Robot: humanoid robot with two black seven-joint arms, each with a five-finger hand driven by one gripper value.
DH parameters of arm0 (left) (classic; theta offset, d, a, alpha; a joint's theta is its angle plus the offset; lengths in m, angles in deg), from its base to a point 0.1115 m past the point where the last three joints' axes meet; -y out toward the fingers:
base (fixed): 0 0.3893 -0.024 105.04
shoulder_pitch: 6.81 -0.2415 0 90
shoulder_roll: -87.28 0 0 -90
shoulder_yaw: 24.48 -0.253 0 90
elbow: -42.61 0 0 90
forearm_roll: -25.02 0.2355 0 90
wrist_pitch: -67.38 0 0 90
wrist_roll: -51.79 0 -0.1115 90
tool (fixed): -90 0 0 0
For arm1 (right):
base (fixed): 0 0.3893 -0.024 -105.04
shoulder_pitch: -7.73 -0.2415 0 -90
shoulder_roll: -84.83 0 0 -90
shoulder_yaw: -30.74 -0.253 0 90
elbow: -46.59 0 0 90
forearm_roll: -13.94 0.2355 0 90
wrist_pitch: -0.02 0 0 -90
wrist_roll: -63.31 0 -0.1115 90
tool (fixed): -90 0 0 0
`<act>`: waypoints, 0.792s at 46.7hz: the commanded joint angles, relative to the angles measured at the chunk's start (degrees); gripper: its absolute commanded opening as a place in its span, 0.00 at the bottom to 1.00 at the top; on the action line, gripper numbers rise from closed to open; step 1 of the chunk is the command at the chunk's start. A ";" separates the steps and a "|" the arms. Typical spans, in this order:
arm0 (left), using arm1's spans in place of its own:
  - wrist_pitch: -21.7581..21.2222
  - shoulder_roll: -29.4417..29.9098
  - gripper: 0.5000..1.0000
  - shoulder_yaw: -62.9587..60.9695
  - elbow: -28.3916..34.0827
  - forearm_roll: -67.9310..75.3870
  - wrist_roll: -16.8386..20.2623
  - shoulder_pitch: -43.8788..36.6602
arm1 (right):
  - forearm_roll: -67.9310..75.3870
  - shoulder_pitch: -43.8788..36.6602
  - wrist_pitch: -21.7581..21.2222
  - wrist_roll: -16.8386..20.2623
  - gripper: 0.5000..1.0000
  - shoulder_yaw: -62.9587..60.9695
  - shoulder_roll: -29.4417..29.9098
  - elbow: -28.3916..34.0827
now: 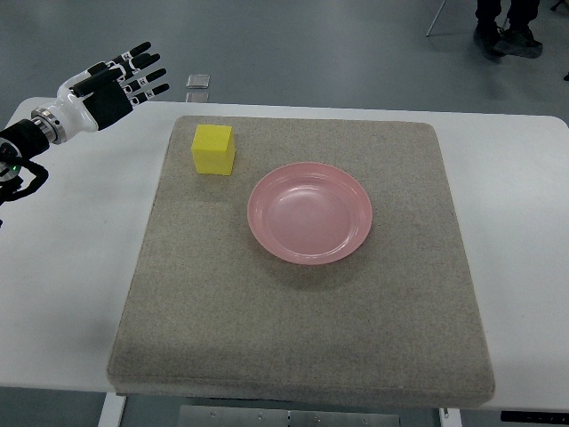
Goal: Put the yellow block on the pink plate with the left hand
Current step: 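Move the left hand forward toward the yellow cube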
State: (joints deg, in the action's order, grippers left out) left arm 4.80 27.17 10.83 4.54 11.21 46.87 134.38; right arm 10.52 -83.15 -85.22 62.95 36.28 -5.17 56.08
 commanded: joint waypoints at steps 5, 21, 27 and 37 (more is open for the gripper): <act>0.09 -0.01 0.99 0.11 -0.69 -0.16 0.00 0.23 | 0.00 0.00 -0.01 0.00 0.85 0.00 0.00 0.00; 0.53 0.25 0.99 -0.33 -3.94 0.19 -0.09 0.84 | 0.00 0.00 -0.01 0.00 0.85 0.00 0.00 0.00; 1.23 0.87 0.99 -0.51 -3.86 0.97 -0.09 0.76 | 0.00 0.00 -0.01 0.00 0.85 0.00 0.00 0.00; 2.29 0.96 0.98 -0.33 -3.94 23.45 2.45 3.04 | 0.00 0.00 -0.01 0.00 0.85 0.00 0.00 0.00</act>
State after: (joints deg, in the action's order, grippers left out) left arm 6.71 28.10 10.40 0.73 26.92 47.51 136.80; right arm 10.52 -83.16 -85.24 62.96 36.28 -5.17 56.08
